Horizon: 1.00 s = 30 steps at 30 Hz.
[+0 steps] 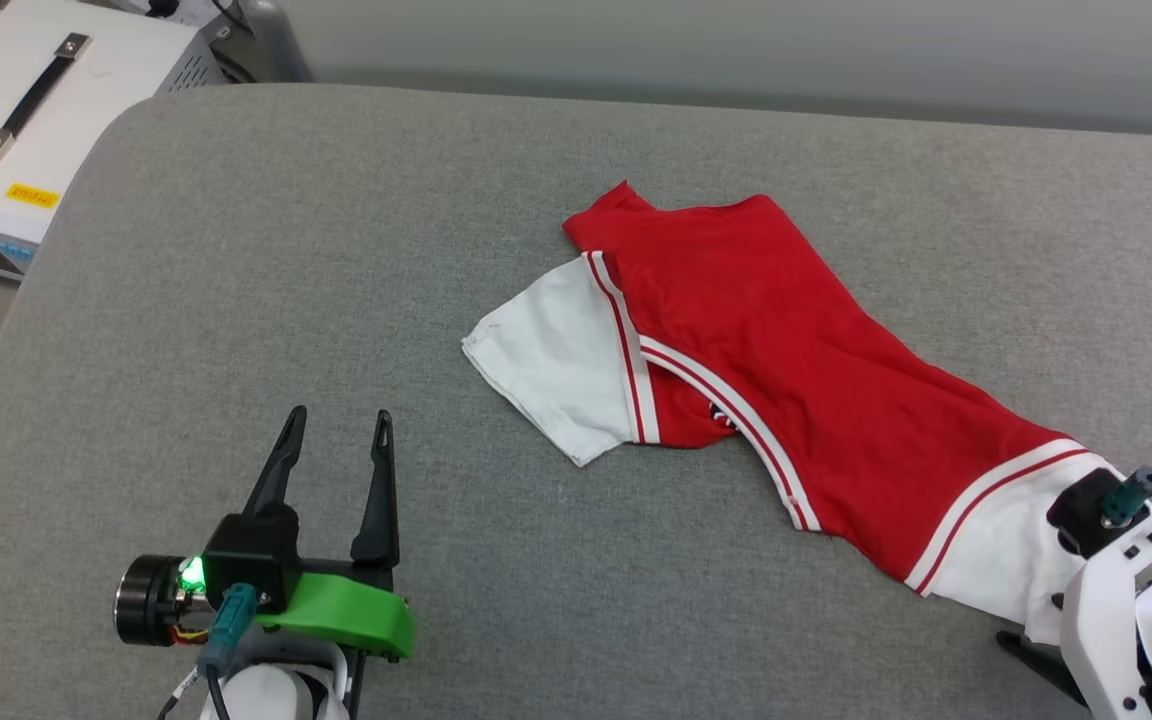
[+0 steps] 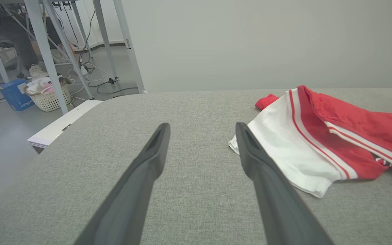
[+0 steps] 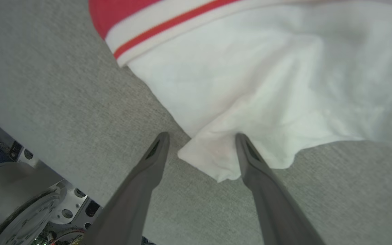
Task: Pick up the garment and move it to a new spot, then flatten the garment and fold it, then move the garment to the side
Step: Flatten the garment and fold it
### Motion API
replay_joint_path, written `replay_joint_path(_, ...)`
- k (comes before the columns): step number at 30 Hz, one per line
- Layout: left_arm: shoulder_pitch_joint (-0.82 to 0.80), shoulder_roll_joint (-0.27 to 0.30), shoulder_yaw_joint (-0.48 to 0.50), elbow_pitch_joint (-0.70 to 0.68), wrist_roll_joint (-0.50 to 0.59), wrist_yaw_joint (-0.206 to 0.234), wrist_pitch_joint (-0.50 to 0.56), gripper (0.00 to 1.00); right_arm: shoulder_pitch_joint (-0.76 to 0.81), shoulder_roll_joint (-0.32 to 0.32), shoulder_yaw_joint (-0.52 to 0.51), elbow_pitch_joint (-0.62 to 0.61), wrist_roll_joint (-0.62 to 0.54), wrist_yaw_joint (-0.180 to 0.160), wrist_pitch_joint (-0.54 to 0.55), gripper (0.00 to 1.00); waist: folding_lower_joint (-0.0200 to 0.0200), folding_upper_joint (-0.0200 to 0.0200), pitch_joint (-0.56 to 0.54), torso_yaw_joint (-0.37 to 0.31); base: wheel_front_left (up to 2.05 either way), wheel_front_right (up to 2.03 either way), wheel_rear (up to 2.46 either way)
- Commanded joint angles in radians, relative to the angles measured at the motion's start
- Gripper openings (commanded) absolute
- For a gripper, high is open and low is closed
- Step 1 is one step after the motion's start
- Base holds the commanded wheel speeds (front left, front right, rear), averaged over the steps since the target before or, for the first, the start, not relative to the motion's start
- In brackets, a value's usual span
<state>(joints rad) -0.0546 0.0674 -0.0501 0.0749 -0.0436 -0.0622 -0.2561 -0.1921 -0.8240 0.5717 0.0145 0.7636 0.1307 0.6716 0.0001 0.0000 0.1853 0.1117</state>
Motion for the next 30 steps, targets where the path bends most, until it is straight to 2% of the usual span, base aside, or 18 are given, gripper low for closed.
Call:
replay_joint_path(1,-0.021,-0.004,0.000,0.000,0.002,-0.002,-0.006,1.00,-0.014,0.009,0.029,0.027,-0.002,0.000,-0.004,1.00,-0.0001,0.0000,0.041,0.026,0.00,0.00,0.00)
replay_joint_path(6,-0.032,-0.009,0.003,0.009,0.000,0.000,-0.006,1.00,-0.021,0.024,0.132,0.128,0.014,0.000,-0.035,1.00,-0.0001,0.0000,0.052,0.033,0.00,0.00,0.00)
replay_joint_path(7,-0.032,-0.009,0.006,0.010,0.000,0.001,-0.006,1.00,-0.027,0.026,0.139,0.140,0.017,0.000,-0.053,0.45,-0.0001,0.0000,0.050,0.031,0.00,0.00,0.00)
replay_joint_path(8,-0.030,-0.009,0.010,0.012,0.000,0.002,-0.006,1.00,-0.038,0.026,0.146,0.152,0.020,0.000,-0.081,0.00,-0.0001,0.0000,0.044,0.027,0.00,0.00,0.00)
replay_joint_path(11,-0.023,-0.010,0.020,0.019,0.002,0.004,-0.006,1.00,-0.072,0.016,0.127,0.174,0.033,0.000,-0.161,0.00,-0.0001,0.0000,0.021,0.015,0.00,0.00,0.00)
replay_joint_path(12,-0.015,-0.011,0.026,0.023,0.005,0.004,-0.006,1.00,-0.086,0.000,0.069,0.187,0.063,0.000,-0.241,0.00,-0.0001,0.0000,-0.010,0.001,0.00,0.00,0.00)
replay_joint_path(21,0.007,-0.012,0.030,0.019,0.011,0.001,-0.006,1.00,0.070,-0.091,-0.053,0.270,0.137,0.000,-0.306,0.00,-0.0001,0.0000,-0.048,-0.015,0.00,0.00,0.00)
replay_joint_path(30,0.008,-0.013,0.035,0.020,0.015,-0.001,-0.006,1.00,0.197,-0.030,-0.096,0.455,0.183,0.000,-0.367,0.00,-0.0001,0.0000,-0.043,-0.008,0.00,0.00,0.00)
